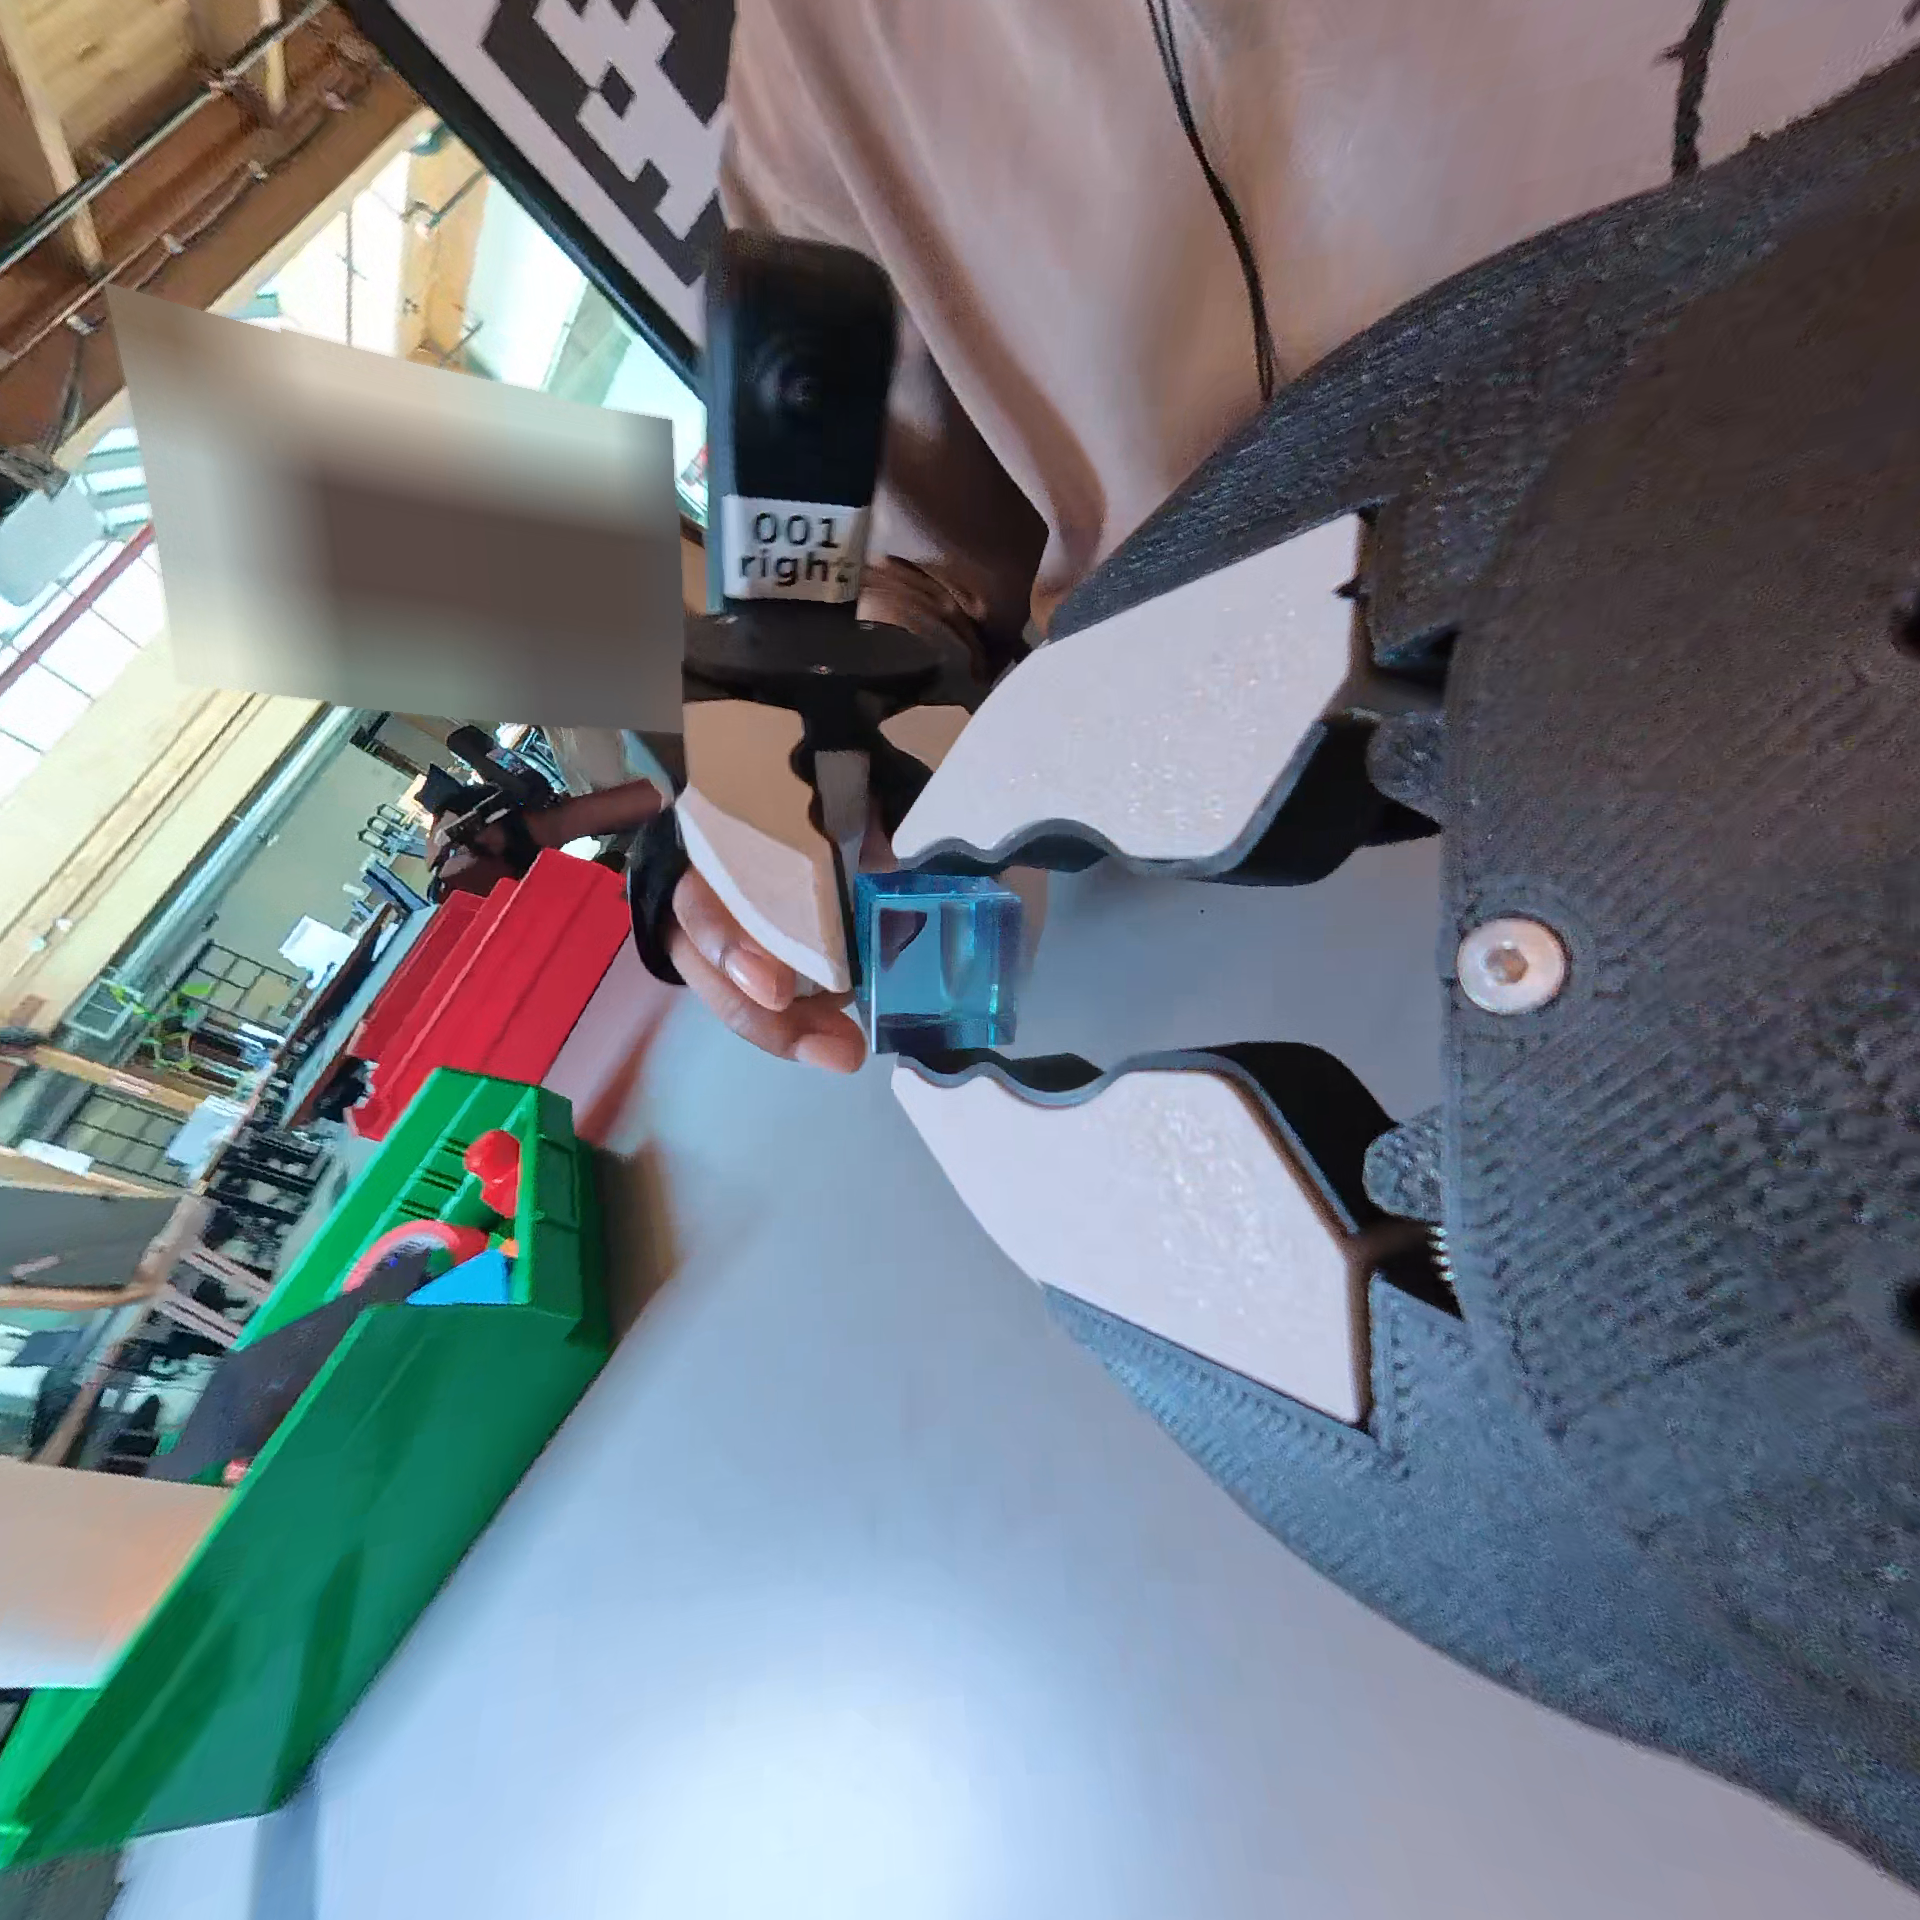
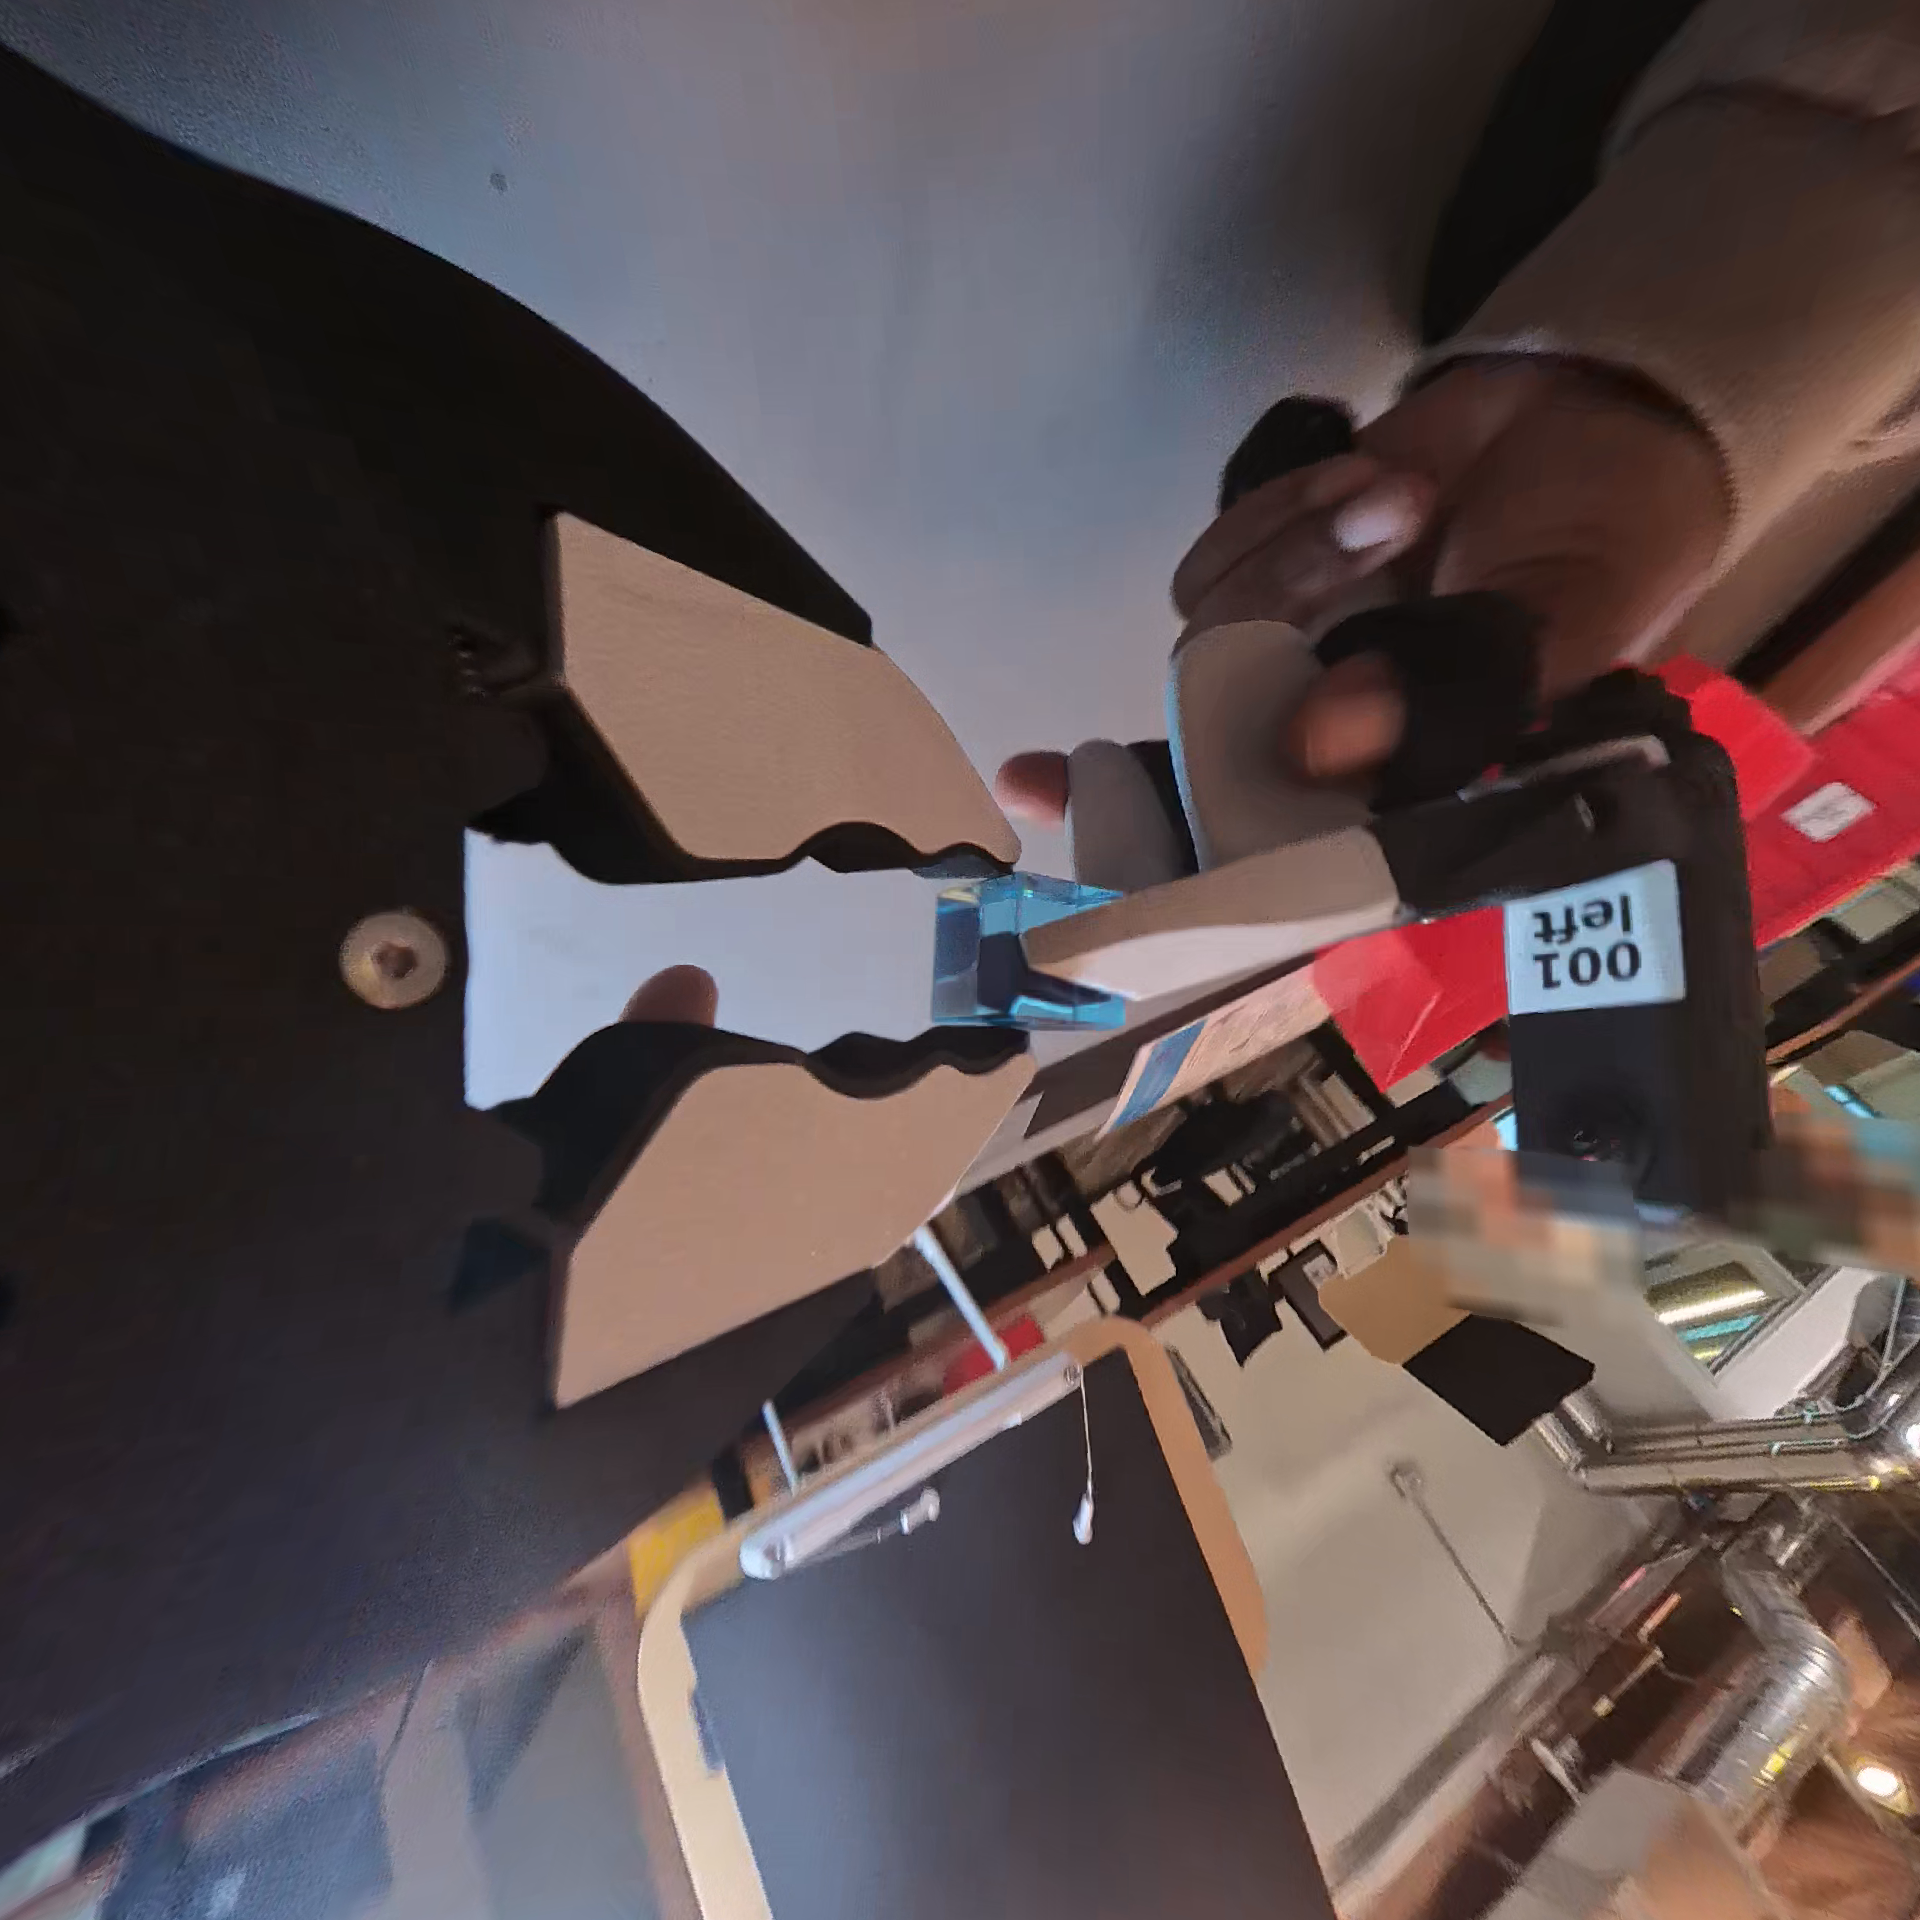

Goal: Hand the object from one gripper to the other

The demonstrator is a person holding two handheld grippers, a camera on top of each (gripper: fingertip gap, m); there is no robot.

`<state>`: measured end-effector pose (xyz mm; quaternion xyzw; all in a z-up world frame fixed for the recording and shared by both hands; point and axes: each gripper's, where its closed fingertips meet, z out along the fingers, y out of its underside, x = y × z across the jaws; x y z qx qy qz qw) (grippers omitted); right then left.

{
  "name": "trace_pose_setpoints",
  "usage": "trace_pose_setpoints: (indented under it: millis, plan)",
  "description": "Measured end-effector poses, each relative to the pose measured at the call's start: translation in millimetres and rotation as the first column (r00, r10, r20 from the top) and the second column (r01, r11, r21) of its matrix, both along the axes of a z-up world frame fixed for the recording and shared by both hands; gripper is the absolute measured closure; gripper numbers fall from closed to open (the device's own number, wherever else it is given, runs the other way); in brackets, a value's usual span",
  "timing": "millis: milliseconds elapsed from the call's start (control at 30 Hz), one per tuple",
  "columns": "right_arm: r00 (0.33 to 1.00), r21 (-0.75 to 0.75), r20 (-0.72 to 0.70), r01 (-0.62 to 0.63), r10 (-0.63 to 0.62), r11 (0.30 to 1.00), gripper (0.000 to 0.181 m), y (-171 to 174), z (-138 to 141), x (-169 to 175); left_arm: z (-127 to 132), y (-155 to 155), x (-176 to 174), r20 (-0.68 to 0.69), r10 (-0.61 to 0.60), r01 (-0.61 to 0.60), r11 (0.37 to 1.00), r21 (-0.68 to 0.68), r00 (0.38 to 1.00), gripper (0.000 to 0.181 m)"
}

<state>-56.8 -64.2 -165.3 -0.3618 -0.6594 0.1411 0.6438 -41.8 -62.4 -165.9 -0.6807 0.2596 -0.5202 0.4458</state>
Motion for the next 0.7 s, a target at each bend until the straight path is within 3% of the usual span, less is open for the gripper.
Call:
trace_pose_setpoints:
  millis: [133,233,300,367,467,567,633,700]
  plan:
    - [0.973,-0.316,-0.156,-0.211,0.168,0.925,0.152,-13.8,19.9,7.1,17.2,-6.4,-5.7,-0.091,0.049,-0.019,0.950,0.311,0.995,0.150]
    - [0.942,-0.614,-0.253,-0.331,0.219,0.716,0.143,-15.8,27.9,8.7,18.4,-5.5,-10.9,-0.236,0.198,-0.029,0.819,0.573,0.951,0.150]
    - [0.942,-0.771,-0.265,-0.336,0.206,0.541,0.134,-12.3,24.1,6.0,15.6,-0.7,-13.6,-0.312,0.314,-0.026,0.742,0.670,0.897,0.150]
    - [0.953,-0.851,-0.245,-0.301,0.180,0.431,0.131,-8.3,15.6,2.9,9.5,5.0,-15.5,-0.382,0.414,-0.005,0.683,0.730,0.826,0.150]
    - [0.972,-0.885,-0.191,-0.232,0.140,0.405,0.132,-6.4,3.4,-2.8,-5.2,9.2,-13.8,-0.484,0.521,0.095,0.605,0.790,0.703,0.151]
    - [0.990,-0.913,-0.111,-0.138,0.092,0.385,0.148,-3.7,-10.6,-6.4,-13.7,3.8,-3.4,-0.521,0.552,0.192,0.544,0.817,0.651,0.152]
    - [0.986,-0.913,-0.115,-0.154,0.122,0.378,0.149,-4.7,-9.6,-4.5,-13.1,2.4,-1.1,-0.511,0.549,0.190,0.536,0.822,0.661,0.152]
    - [0.977,-0.904,-0.154,-0.201,0.151,0.379,0.149,-4.8,-1.4,-1.9,-6.9,0.9,-1.2,-0.477,0.494,0.126,0.586,0.800,0.727,0.152]
